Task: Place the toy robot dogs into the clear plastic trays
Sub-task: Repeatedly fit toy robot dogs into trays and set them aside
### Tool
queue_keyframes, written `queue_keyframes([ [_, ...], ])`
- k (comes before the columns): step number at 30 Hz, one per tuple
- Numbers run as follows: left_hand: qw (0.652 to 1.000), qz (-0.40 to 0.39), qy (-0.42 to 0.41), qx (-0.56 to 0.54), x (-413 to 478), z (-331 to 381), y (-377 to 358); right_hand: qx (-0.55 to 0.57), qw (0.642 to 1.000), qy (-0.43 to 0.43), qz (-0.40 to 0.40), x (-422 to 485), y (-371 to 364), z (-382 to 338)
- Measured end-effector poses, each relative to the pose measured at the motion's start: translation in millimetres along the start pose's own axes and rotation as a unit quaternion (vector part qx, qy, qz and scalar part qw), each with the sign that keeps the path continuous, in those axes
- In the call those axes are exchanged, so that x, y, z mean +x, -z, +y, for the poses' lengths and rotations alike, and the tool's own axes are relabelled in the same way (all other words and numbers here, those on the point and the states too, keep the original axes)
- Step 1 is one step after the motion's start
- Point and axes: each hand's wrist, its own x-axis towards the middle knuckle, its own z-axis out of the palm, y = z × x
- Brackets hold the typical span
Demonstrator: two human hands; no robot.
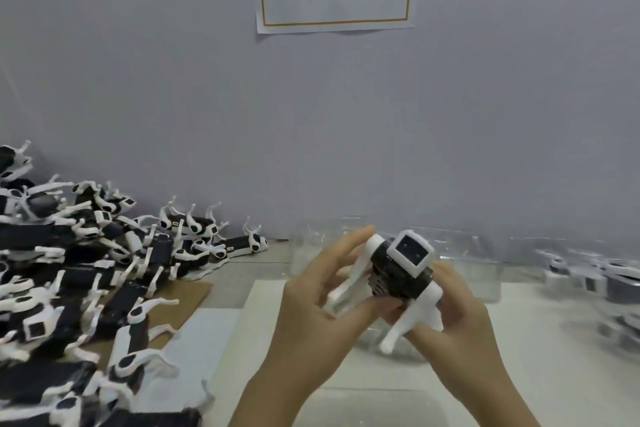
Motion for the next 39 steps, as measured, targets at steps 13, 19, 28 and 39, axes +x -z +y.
queue_keyframes([
  [13,0.995,-0.001,-0.062,0.081,-1,-12,5,-0.027,1.0,0.009,0.011,3,-2,0],
  [19,0.996,-0.082,-0.033,0.0,-3,-6,8,-0.279,0.937,0.193,0.082,12,19,-12],
  [28,0.966,0.049,0.149,-0.204,4,2,-3,-0.374,0.862,0.33,0.086,14,25,-30],
  [39,0.893,0.016,0.246,-0.378,10,-21,0,0.062,0.997,-0.027,-0.047,9,26,-49],
])
